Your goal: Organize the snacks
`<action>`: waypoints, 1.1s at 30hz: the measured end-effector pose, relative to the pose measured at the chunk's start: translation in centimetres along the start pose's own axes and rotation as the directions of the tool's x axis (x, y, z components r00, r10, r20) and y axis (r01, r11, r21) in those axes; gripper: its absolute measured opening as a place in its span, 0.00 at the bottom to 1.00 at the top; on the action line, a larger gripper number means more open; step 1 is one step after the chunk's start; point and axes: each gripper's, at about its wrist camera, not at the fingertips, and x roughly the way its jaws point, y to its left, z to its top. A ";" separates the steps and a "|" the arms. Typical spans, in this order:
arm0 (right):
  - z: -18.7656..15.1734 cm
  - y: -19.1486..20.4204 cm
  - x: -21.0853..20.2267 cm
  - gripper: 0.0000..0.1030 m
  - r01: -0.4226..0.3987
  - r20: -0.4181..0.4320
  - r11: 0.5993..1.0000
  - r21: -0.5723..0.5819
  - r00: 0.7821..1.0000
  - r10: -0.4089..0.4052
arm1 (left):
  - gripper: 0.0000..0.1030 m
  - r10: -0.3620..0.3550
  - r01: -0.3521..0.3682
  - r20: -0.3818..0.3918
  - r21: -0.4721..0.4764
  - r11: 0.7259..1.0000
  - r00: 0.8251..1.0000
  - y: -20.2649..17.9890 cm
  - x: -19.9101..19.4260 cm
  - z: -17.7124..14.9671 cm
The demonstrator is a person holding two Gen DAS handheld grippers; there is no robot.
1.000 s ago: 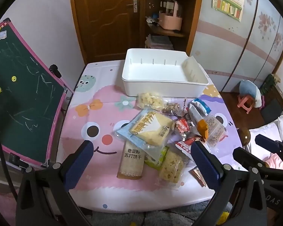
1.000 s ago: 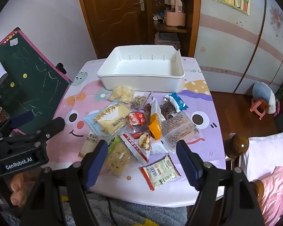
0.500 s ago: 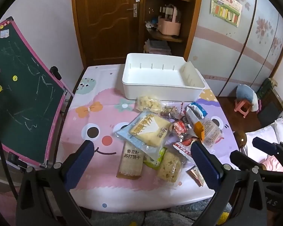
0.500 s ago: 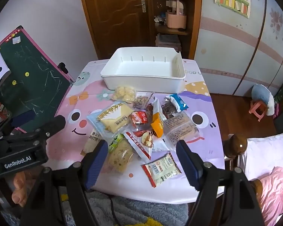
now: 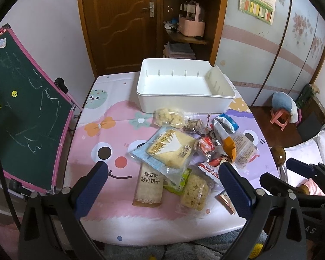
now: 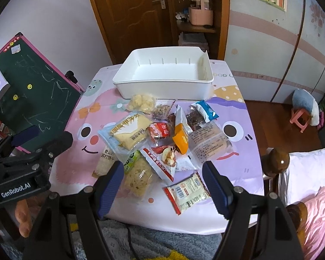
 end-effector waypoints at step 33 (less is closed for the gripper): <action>0.4 -1.5 1.7 0.73 -0.011 -0.018 1.000 0.024 1.000 0.011 | 0.99 0.019 -0.019 -0.013 -0.041 0.999 1.000 1.2 2.6 0.3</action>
